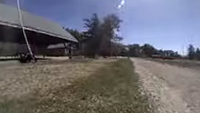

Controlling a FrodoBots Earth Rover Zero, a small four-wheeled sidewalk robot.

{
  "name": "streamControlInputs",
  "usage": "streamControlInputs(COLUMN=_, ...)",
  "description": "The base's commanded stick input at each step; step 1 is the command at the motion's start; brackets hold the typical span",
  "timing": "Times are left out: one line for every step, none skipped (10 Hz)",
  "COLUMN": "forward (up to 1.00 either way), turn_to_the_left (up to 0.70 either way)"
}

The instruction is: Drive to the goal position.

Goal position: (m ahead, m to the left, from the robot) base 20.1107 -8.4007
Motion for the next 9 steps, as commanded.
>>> streamControlInputs(forward=0.06, turn_to_the_left=-0.03)
streamControlInputs(forward=0.14, turn_to_the_left=-0.07)
streamControlInputs(forward=0.22, turn_to_the_left=-0.11)
streamControlInputs(forward=0.3, turn_to_the_left=-0.15)
streamControlInputs(forward=0.39, turn_to_the_left=-0.19)
streamControlInputs(forward=0.47, turn_to_the_left=-0.23)
streamControlInputs(forward=0.55, turn_to_the_left=-0.27)
streamControlInputs(forward=0.63, turn_to_the_left=-0.31)
streamControlInputs(forward=0.69, turn_to_the_left=-0.34)
